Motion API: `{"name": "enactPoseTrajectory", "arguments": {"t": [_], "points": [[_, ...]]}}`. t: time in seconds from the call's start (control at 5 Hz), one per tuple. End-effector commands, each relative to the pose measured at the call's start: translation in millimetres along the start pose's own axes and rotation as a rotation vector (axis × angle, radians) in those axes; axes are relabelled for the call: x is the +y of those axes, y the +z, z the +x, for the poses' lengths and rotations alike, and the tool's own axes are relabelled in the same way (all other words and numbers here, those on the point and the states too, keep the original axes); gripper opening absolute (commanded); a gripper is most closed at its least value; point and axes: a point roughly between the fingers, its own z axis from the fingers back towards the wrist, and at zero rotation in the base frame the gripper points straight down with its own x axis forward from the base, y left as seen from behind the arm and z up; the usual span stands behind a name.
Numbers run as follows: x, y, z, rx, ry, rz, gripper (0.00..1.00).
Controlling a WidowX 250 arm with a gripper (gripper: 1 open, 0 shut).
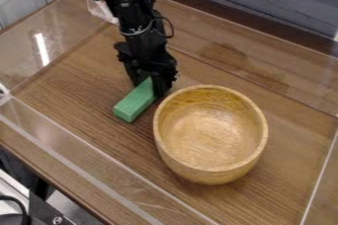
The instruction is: Remove the green block from inside the brown bowl and put it on the table
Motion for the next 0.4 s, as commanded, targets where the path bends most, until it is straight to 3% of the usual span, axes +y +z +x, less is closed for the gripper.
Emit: {"name": "enactPoseTrajectory", "arguments": {"t": [0.0, 0.2], "points": [[1.8, 9.8, 14.2, -0.034, -0.016, 0.014, 0.0], [3.0, 10.1, 16.5, -0.029, -0.015, 0.013, 0.0]]}}
